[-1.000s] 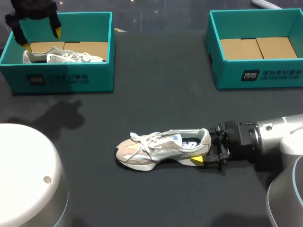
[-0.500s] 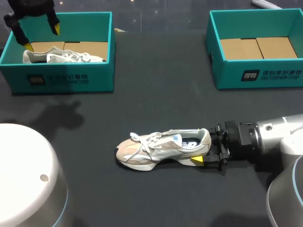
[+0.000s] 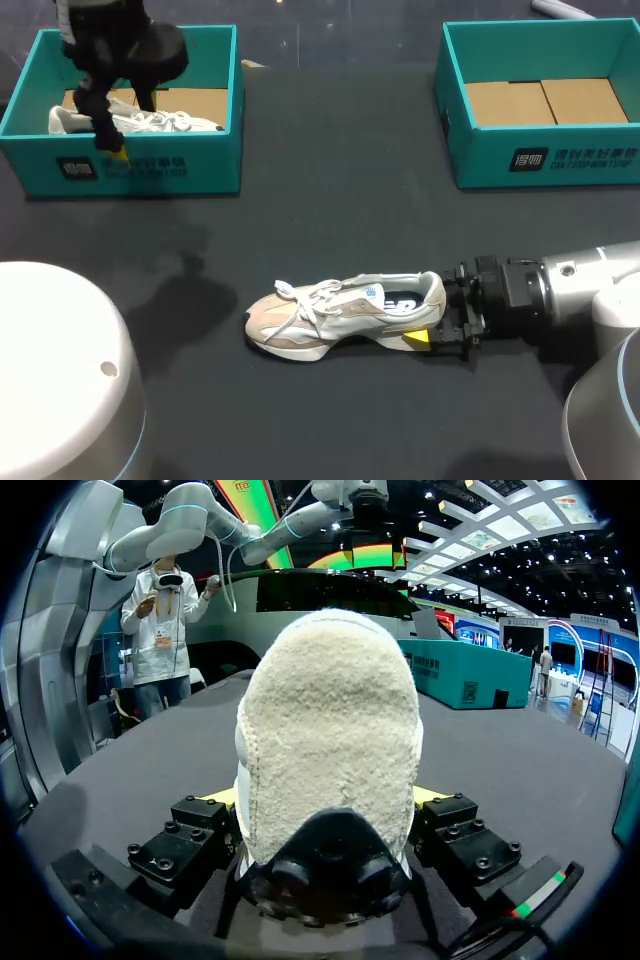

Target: Take the shoe out of the shoebox, open the shoe tongue, remove and reinsert the insole, then place the shoe into the shoebox

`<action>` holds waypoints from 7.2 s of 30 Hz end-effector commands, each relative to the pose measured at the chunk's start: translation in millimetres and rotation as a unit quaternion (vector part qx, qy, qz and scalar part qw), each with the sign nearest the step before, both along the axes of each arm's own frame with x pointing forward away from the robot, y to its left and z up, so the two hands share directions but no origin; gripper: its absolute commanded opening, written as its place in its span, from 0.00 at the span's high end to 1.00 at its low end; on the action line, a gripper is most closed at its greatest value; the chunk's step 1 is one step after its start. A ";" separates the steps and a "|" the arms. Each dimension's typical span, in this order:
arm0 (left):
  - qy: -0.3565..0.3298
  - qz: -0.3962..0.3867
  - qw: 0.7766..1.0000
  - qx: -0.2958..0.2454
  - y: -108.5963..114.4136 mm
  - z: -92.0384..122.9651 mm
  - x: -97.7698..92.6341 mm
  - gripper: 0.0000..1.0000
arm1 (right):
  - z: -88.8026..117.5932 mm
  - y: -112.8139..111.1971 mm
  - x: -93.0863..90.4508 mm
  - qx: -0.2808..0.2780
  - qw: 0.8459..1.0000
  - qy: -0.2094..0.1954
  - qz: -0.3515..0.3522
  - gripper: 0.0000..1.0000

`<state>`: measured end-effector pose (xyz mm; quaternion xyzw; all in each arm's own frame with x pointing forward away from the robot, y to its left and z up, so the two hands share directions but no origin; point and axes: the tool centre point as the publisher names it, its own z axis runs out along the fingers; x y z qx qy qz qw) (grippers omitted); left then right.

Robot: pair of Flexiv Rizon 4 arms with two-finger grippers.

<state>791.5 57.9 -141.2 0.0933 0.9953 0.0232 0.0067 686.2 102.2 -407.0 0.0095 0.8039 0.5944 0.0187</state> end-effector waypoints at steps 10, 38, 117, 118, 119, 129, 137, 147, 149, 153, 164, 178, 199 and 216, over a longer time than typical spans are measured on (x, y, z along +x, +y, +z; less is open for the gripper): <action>0.073 0.167 0.983 -0.003 -37.8 -10.8 -7.5 0.00 | 0.5 -0.9 -0.8 -0.002 1.000 0.000 0.000 1.00; -0.019 0.499 0.866 -0.014 -136.1 -31.6 -87.1 0.00 | 0.5 -0.9 -0.8 -0.002 1.000 0.000 0.000 1.00; -0.056 0.743 0.662 0.080 -283.3 -140.2 -123.7 0.00 | 0.5 -0.9 -0.8 -0.002 1.000 0.000 0.000 1.00; -0.051 0.742 0.664 0.084 -285.5 -142.9 -123.5 0.00 | 0.5 -0.9 -0.8 -0.002 1.000 0.000 0.000 1.00; -0.049 0.743 0.662 0.089 -287.5 -145.5 -123.4 0.00 | 0.5 -0.9 -0.8 -0.002 1.000 0.000 0.000 1.00; -0.063 0.750 0.644 0.135 -302.6 -165.7 -123.7 0.00 | 0.5 -0.9 -0.8 -0.002 1.000 0.000 0.000 1.00; -0.072 0.756 0.632 0.150 -303.1 -177.1 -120.1 0.00 | 0.5 -0.9 -0.8 -0.002 1.000 0.000 0.000 1.00; -0.081 0.757 0.622 0.183 -297.7 -193.2 -118.1 0.00 | 0.5 -0.9 -0.8 -0.002 1.000 0.000 0.000 1.00; -0.080 0.757 0.621 0.188 -296.3 -195.8 -118.6 0.00 | 0.5 -0.9 -0.8 -0.002 1.000 0.000 0.000 1.00; -0.088 0.757 0.615 0.201 -294.2 -200.3 -119.3 0.02 | 0.5 -0.9 -0.8 -0.002 1.000 0.000 0.000 1.00; -0.122 0.754 0.599 0.238 -291.5 -205.3 -119.3 0.05 | 0.5 -0.9 -0.8 -0.002 1.000 0.000 0.000 1.00; -0.123 0.747 0.594 0.272 -280.1 -201.1 -122.2 0.31 | 0.5 -0.9 -0.8 -0.002 1.000 0.000 0.000 1.00; -0.104 0.744 0.606 0.261 -269.1 -184.0 -126.7 0.63 | 0.5 -0.9 -0.8 -0.002 1.000 0.000 0.000 1.00; -0.087 0.754 0.619 0.202 -255.4 -167.2 -142.0 1.00 | 0.5 -0.9 -0.8 -0.002 1.000 0.000 0.000 1.00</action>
